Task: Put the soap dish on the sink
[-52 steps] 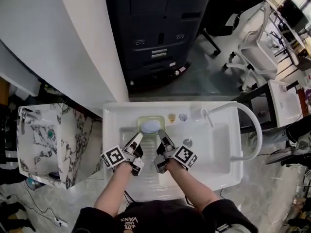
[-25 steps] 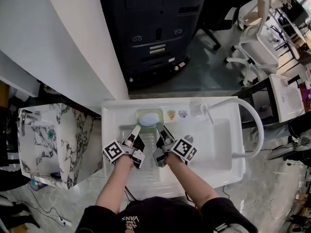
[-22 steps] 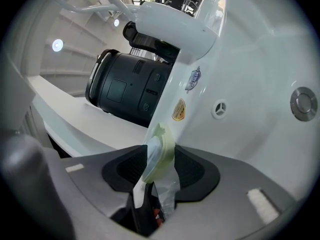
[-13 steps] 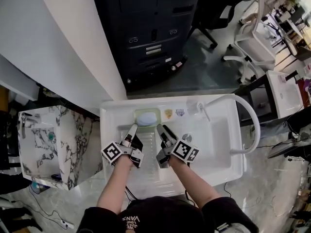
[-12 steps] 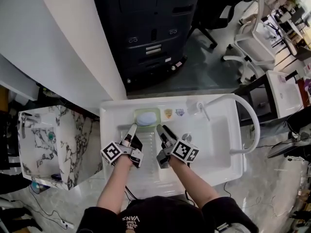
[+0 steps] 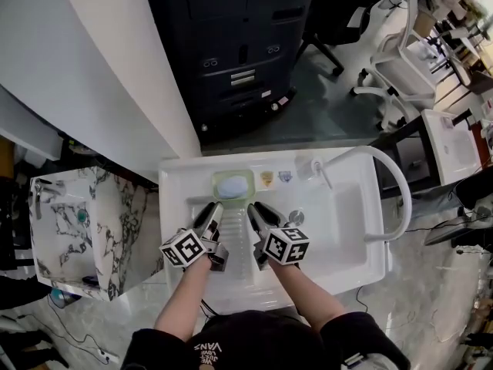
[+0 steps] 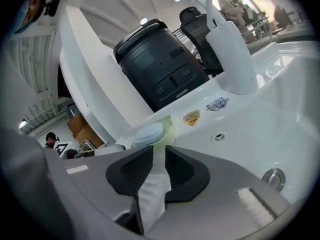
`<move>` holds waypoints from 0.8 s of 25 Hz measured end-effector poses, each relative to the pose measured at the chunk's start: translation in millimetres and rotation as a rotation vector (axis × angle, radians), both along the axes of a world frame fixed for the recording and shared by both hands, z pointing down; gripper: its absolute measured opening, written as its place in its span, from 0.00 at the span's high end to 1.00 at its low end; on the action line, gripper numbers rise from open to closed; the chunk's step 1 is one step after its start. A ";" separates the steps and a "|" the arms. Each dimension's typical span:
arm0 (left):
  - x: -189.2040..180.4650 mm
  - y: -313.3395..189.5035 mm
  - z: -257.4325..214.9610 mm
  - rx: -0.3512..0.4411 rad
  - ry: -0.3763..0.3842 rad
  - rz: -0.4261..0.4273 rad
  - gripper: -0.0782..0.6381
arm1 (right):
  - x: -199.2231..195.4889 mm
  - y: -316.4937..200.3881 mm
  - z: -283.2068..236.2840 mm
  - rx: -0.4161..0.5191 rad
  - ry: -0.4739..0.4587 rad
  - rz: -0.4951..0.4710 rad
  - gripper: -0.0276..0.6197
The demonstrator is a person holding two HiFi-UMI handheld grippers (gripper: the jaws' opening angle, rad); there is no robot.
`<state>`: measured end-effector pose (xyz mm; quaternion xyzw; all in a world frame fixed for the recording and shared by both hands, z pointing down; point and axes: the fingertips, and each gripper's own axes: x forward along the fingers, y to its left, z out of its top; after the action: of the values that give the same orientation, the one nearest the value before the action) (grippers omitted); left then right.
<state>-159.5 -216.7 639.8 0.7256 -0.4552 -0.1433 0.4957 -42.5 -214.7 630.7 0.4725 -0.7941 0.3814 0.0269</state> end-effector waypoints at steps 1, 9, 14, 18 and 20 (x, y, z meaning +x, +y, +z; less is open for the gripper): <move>-0.7 1.1 0.1 0.009 -0.053 0.013 0.64 | 0.1 -0.1 -0.4 0.006 0.009 -0.002 0.85; 5.1 4.3 -1.2 0.071 -0.285 0.131 0.82 | -3.6 -2.1 2.6 0.019 0.049 -0.020 0.95; 8.7 -3.1 1.4 0.065 -0.337 0.170 0.82 | -6.0 -7.4 3.9 0.020 0.056 -0.024 0.95; 7.9 -7.9 2.3 0.066 -0.337 0.172 0.82 | -7.9 -14.3 5.0 0.021 0.056 -0.019 0.95; 7.9 -9.7 2.6 0.064 -0.331 0.169 0.82 | -7.8 -18.0 5.2 0.021 0.056 -0.014 0.95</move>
<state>-151.6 -226.5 642.4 0.7904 -0.4631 0.0061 0.4009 -50.3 -232.6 635.9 0.4775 -0.8004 0.3595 0.0467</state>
